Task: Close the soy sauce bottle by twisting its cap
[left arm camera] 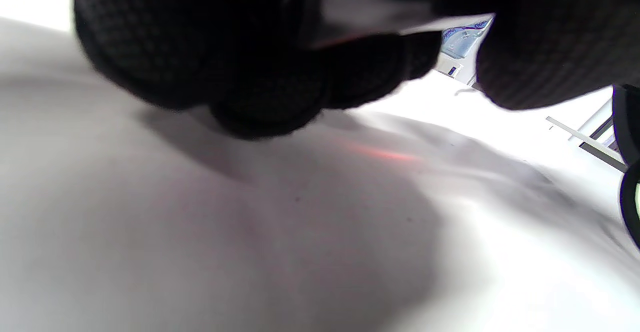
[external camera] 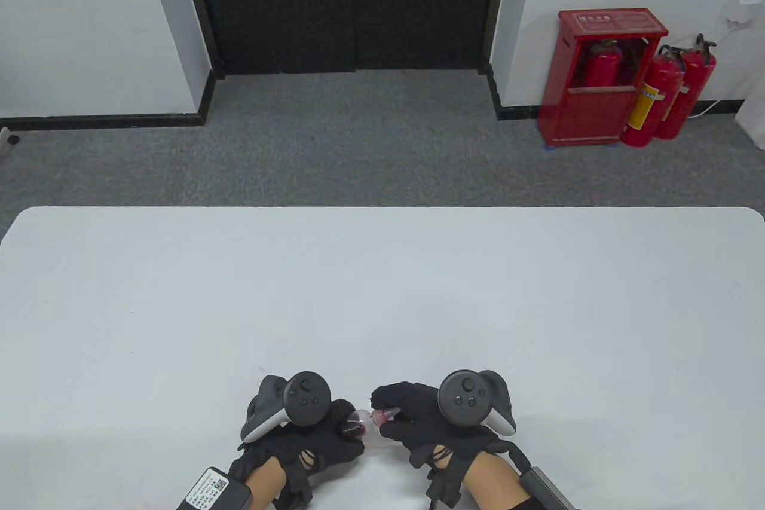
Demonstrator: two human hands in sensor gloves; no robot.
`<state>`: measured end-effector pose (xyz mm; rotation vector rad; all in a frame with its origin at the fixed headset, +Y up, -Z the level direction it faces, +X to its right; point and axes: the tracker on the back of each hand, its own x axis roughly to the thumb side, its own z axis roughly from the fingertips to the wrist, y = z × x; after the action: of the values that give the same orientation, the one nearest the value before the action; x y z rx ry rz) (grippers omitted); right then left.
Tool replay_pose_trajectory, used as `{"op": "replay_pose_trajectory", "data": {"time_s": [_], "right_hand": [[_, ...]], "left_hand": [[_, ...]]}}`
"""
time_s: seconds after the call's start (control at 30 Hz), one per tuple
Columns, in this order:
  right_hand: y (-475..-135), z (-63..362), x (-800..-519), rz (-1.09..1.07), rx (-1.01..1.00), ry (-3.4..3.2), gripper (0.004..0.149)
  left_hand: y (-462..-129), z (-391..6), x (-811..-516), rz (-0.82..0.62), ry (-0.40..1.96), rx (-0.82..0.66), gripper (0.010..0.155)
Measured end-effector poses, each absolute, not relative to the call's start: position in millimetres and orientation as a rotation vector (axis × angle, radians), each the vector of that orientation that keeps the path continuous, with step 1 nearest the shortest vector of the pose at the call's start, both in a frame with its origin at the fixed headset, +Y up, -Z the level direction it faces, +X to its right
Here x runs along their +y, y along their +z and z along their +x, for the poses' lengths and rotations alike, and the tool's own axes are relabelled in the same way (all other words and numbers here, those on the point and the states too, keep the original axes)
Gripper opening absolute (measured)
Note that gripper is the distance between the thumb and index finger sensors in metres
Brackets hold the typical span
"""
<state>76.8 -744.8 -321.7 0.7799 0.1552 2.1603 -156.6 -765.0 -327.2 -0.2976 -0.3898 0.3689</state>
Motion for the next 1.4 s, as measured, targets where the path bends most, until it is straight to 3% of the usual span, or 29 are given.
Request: {"op": "replay_pose_trajectory", "data": {"time_s": [0.9,1.27,1.4], "right_hand": [[-323.4,80.0,-743.8,0.692,0.234,2.177,0.059],[-322.5,85.4,-740.3,0.748,0.308,2.13,0.077],[-318.5,78.8,-736.2,0.815,0.193,2.254,0.073]], "left_hand": [[-327.4,-157.0,-764.6,-0.303,0.364,-0.392,0.056],[-328.0,-159.3,-763.5,-0.302,0.374,-0.383,0.057],[-327.9,-159.3,-763.8,-0.307,0.374,-0.384,0.057]]}}
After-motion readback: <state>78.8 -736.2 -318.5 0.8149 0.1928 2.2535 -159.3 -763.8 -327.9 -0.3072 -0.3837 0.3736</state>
